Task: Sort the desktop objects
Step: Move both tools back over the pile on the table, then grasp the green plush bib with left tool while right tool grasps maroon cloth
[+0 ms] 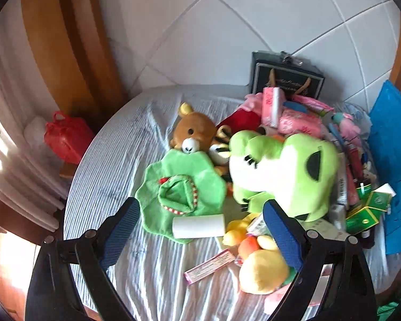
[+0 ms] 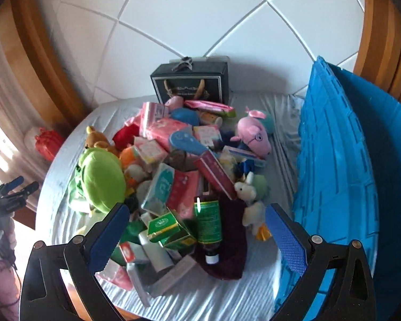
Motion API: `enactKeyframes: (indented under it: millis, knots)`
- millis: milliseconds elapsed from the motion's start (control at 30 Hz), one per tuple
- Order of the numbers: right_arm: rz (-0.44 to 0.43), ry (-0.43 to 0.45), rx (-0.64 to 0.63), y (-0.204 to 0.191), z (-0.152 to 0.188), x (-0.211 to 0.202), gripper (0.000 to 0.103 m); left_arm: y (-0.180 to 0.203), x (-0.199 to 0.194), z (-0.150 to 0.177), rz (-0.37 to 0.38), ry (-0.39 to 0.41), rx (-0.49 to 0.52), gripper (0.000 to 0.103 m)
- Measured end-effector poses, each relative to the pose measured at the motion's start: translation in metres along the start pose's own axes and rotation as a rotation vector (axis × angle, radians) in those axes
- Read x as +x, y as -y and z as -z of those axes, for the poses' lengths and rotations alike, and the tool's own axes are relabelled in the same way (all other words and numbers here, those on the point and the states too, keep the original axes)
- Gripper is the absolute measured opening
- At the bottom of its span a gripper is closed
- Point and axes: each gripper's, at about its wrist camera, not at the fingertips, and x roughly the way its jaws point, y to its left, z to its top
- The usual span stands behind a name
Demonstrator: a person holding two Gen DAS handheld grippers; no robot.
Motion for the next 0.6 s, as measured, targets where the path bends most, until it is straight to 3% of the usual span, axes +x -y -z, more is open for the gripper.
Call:
enactKeyframes:
  millis: [133,233,500,533,600]
  knots:
    - [0.06,-0.057,0.006,0.005,0.023,0.047,0.103,-0.034,0.054,0.016,-0.049,-0.043,-0.03,0.094]
    - [0.094,-0.112,0.042,0.018,0.042,0.08,0.103,-0.054,0.092,0.023,-0.046,-0.09,-0.076,0.094]
    - [0.176,-0.226,0.05,0.035,0.081,0.152,0.103,-0.063,0.188,0.021,-0.108,-0.205,-0.068,0.094]
    - [0.185,-0.237,0.049,0.037,0.084,0.16,0.103,-0.066,0.199,0.021,-0.105,-0.223,-0.079,0.094]
    - [0.192,-0.256,0.06,0.041,0.091,0.172,0.103,-0.071,0.22,0.02,-0.093,-0.259,-0.098,0.081]
